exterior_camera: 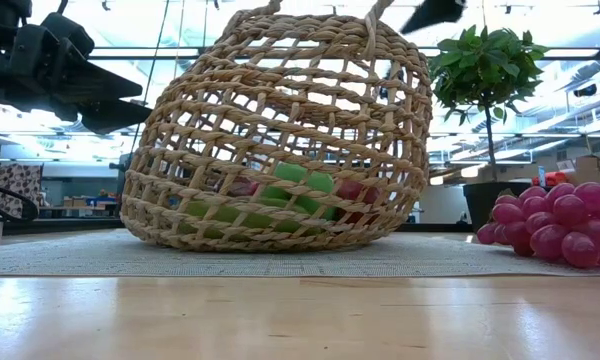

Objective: Build produce basket
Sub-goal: Put the center right red apple into the mesh basket

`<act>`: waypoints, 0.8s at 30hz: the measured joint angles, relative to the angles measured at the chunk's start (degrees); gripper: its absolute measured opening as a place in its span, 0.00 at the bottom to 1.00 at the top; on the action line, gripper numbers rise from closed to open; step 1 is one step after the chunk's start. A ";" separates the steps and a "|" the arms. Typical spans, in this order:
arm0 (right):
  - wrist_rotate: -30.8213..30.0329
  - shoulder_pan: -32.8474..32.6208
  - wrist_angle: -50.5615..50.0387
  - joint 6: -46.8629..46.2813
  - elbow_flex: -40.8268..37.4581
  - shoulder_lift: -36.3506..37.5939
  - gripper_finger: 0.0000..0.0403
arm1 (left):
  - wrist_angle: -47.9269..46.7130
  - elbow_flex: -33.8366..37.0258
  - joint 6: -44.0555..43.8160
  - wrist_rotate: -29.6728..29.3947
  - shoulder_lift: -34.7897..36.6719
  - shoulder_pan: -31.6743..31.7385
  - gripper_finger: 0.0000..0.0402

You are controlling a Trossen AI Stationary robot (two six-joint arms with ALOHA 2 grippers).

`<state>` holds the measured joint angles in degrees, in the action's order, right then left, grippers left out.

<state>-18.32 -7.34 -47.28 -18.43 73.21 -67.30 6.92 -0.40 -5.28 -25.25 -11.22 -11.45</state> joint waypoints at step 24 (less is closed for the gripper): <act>0.01 -8.16 -12.01 -21.83 -13.14 3.11 0.93 | 0.00 0.00 -0.02 0.01 0.00 0.01 0.98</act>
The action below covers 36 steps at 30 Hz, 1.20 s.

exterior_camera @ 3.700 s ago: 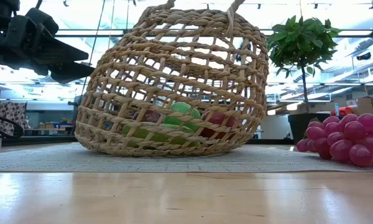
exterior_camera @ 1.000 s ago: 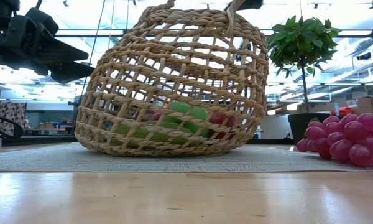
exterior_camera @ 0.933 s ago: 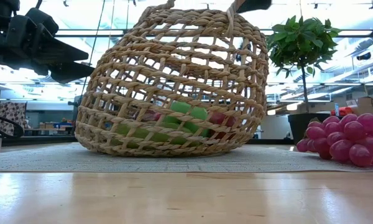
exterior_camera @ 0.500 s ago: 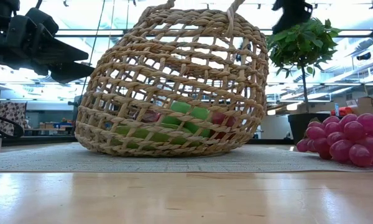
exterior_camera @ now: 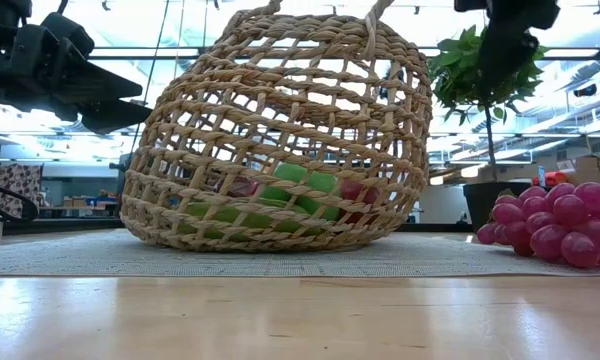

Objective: Build produce basket
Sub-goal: Put the center right red apple into the mesh basket

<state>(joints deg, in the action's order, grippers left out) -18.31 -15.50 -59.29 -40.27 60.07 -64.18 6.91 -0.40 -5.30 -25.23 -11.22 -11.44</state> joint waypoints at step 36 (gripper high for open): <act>30.39 -10.30 -10.97 -46.76 -18.79 -0.02 0.99 | -0.02 0.00 0.01 0.00 0.00 -0.02 0.98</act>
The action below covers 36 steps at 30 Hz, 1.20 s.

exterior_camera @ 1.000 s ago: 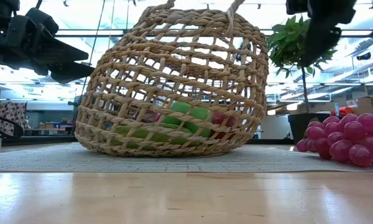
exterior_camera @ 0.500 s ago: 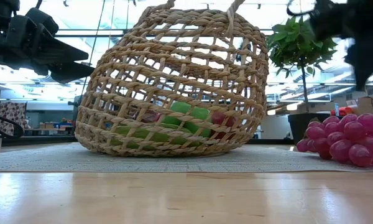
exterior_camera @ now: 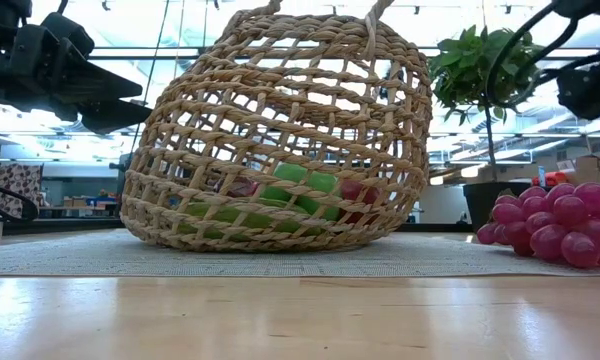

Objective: Build produce basket
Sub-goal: Put the center right red apple into the mesh basket

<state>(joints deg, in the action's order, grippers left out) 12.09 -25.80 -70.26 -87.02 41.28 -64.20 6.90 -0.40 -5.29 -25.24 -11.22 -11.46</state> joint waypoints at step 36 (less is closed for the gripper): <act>-2.28 -0.66 14.51 3.20 -1.86 -17.22 0.98 | 0.00 0.00 0.01 -0.01 0.00 0.00 0.98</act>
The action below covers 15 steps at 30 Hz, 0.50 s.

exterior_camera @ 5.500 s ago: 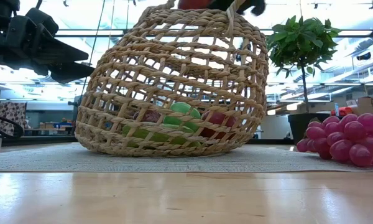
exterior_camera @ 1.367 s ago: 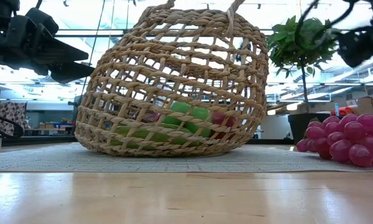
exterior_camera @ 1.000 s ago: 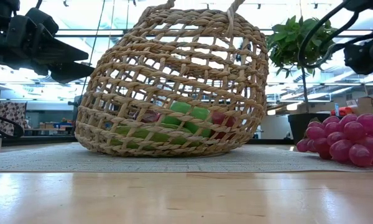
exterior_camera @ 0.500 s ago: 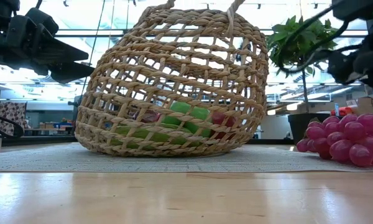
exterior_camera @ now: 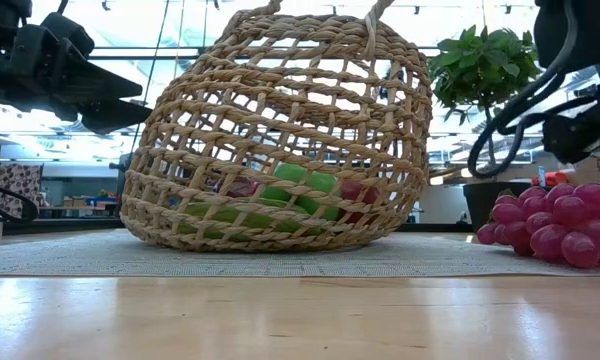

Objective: Build produce basket
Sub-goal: Put the center right red apple into the mesh basket

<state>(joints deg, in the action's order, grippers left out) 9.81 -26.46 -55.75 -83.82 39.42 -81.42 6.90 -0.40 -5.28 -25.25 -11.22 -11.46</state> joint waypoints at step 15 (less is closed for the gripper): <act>0.14 0.07 -0.12 3.98 0.41 0.28 0.85 | -0.01 0.00 -0.02 0.01 0.00 0.00 0.98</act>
<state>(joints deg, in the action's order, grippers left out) 9.95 -26.39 -55.87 -79.84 39.83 -81.14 6.89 -0.40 -5.30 -25.24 -11.22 -11.46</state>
